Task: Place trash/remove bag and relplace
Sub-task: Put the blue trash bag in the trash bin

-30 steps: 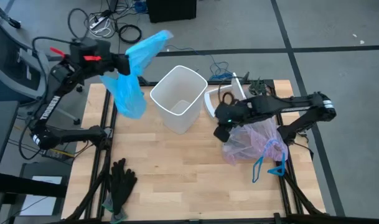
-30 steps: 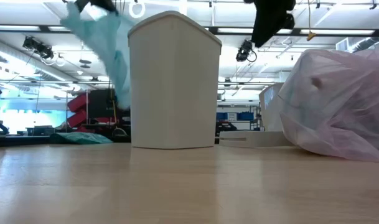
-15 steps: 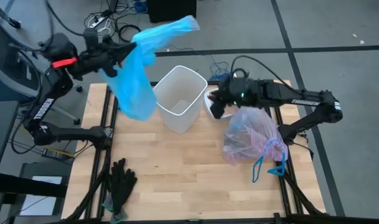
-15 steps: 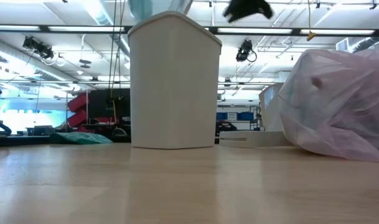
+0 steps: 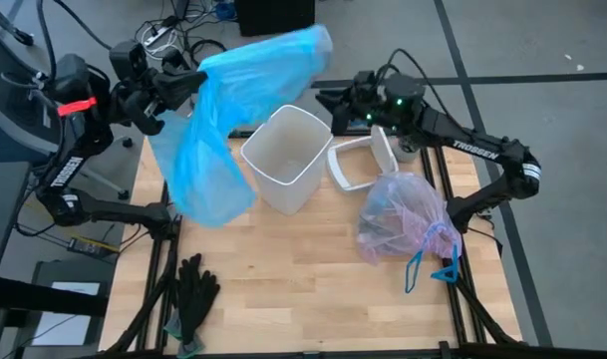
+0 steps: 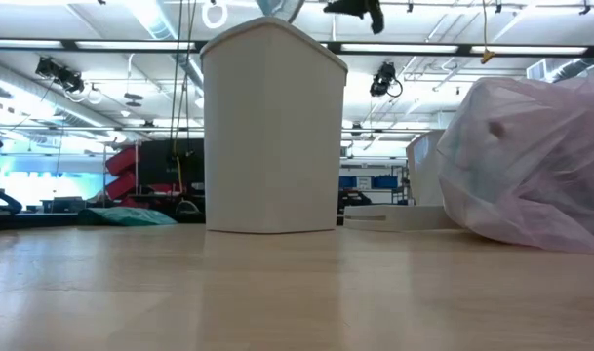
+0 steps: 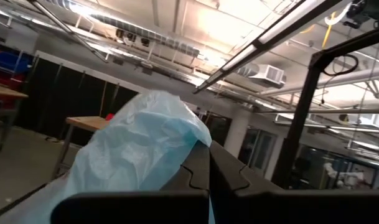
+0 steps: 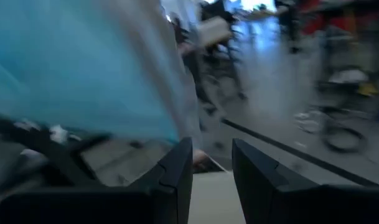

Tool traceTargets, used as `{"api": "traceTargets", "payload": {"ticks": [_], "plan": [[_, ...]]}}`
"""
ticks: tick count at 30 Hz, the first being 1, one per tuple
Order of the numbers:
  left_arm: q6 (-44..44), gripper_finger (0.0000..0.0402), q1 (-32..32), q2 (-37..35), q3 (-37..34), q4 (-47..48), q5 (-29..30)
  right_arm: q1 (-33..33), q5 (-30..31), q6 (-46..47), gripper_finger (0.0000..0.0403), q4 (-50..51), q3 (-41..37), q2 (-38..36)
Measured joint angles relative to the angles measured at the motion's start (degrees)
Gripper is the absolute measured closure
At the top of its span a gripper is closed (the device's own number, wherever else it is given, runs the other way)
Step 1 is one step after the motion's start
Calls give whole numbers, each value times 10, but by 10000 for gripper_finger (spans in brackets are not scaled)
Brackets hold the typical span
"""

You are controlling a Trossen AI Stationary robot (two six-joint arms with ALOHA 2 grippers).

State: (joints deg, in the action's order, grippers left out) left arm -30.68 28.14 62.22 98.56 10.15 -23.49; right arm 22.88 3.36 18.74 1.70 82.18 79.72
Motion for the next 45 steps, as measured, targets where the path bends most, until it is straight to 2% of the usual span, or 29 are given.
{"api": "traceTargets", "payload": {"ticks": [5, 10, 18, 24, 36, 45], "plan": [[0, 401, -16, 4, 0, -1, 2, 29, -124, 23, 297, -98, 1, 22], [-1, 401, -21, 11, -1, -4, 3, 18, -172, -25, 274, -140, 1, 53], [-14, 401, -21, 23, -1, -1, 3, 12, -181, -88, 254, -219, 1, 93], [-15, 401, -21, 27, -1, -4, 4, 11, -212, -119, 258, -163, 1, 89], [-29, 401, -21, 19, -1, -17, 3, -18, -185, -236, 251, -104, 1, 84], [-30, 401, -21, 16, -1, -16, 3, -22, -191, -239, 240, -148, 2, 81]]}}
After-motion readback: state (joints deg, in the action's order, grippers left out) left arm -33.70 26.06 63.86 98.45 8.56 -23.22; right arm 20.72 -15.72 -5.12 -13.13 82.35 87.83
